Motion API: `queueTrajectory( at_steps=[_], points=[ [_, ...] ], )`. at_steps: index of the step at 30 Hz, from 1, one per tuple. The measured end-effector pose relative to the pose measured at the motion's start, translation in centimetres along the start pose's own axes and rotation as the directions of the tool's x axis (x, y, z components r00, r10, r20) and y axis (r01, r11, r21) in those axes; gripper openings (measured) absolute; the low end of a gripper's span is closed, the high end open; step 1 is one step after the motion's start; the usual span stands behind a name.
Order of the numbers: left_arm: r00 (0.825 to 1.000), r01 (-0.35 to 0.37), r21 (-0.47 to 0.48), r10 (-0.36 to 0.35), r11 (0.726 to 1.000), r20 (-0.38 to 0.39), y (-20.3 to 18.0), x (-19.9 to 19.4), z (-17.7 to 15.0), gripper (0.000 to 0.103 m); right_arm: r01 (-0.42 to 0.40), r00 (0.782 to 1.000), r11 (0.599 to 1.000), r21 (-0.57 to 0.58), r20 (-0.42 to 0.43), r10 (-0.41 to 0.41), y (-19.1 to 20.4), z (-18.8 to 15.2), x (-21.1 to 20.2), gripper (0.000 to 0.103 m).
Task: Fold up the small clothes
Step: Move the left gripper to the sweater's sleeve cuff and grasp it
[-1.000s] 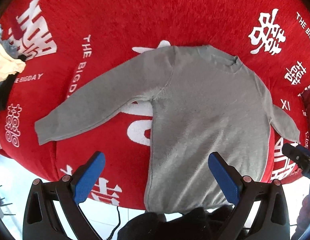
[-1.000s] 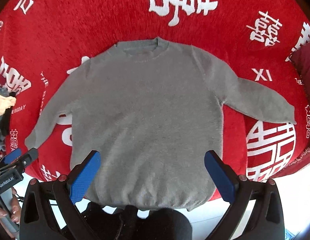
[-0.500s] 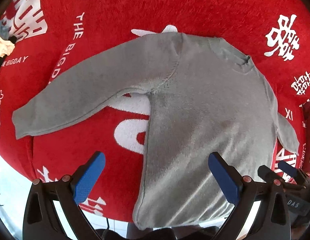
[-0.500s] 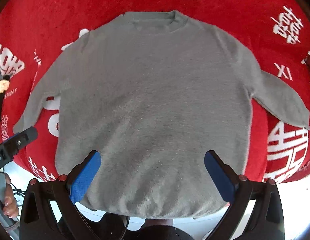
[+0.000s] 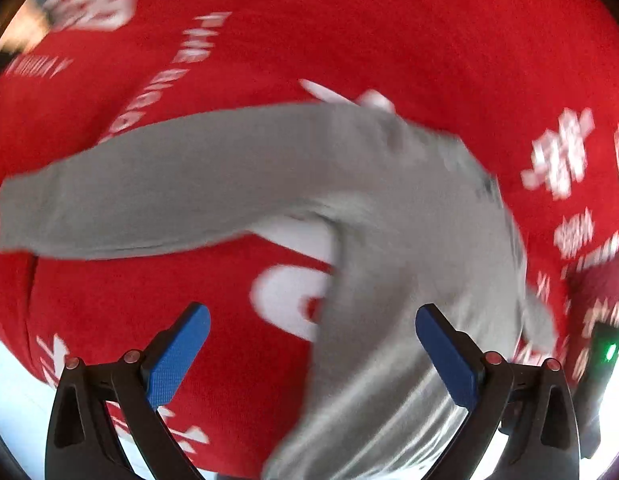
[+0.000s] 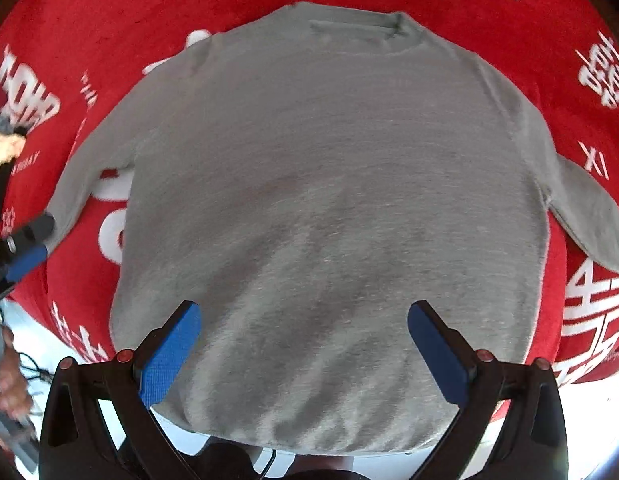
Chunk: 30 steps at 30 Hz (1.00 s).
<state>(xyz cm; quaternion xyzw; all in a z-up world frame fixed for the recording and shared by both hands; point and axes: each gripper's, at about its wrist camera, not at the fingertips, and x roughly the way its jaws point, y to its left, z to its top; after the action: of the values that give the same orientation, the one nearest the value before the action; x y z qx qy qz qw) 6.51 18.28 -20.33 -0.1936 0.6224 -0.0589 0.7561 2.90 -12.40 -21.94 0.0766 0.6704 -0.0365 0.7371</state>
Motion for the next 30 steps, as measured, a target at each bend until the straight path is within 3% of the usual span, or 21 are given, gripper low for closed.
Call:
queueTrajectory(
  at_steps=[4,8,11,14,22,24,27,29,30],
  points=[
    [0.997,-0.029,-0.203,0.044,0.979,0.071,8.6,-1.4,1.0,0.103,-0.02,1.0,0.999,-0.042,-0.007,0.02,2.0,0.0,0.1,0.103],
    [0.986,-0.021,-0.414,0.087,0.91,0.141,17.5,-2.3,1.0,0.103,-0.038,0.999,0.995,-0.088,-0.017,0.036,4.2,0.1,0.3,0.103],
    [0.984,0.022,-0.519,0.073,0.854,0.161,21.9,-1.5,0.5,0.103,-0.041,0.999,0.991,-0.124,-0.033,0.037,5.7,0.1,0.9,0.103],
    [0.985,0.051,-0.555,0.05,0.83,0.166,23.8,-0.2,0.3,0.103,-0.04,0.998,0.988,-0.146,-0.048,0.033,6.9,0.1,1.4,0.103],
    [0.974,0.123,-0.511,-0.004,0.851,0.227,22.9,1.5,2.3,0.103,-0.036,0.998,0.98,-0.194,-0.061,0.024,10.0,0.5,2.0,0.103],
    [0.97,0.133,-0.501,-0.009,0.855,0.242,22.6,1.7,3.0,0.098,-0.04,0.998,0.979,-0.201,-0.059,0.029,10.6,0.6,1.9,0.103],
    [0.974,0.075,-0.495,0.043,0.866,0.222,22.3,2.0,3.8,0.064,-0.049,0.998,0.978,-0.203,-0.053,0.039,10.8,0.4,1.7,0.103],
    [0.975,0.036,-0.474,0.073,0.88,0.209,22.3,2.1,4.2,0.017,-0.059,0.997,0.979,-0.197,-0.055,0.049,10.6,0.2,1.5,0.103],
    [0.975,0.049,-0.465,0.058,0.884,0.214,22.4,1.9,4.2,0.008,-0.065,0.997,0.979,-0.192,-0.056,0.055,10.5,0.1,1.5,0.103]
  ],
)
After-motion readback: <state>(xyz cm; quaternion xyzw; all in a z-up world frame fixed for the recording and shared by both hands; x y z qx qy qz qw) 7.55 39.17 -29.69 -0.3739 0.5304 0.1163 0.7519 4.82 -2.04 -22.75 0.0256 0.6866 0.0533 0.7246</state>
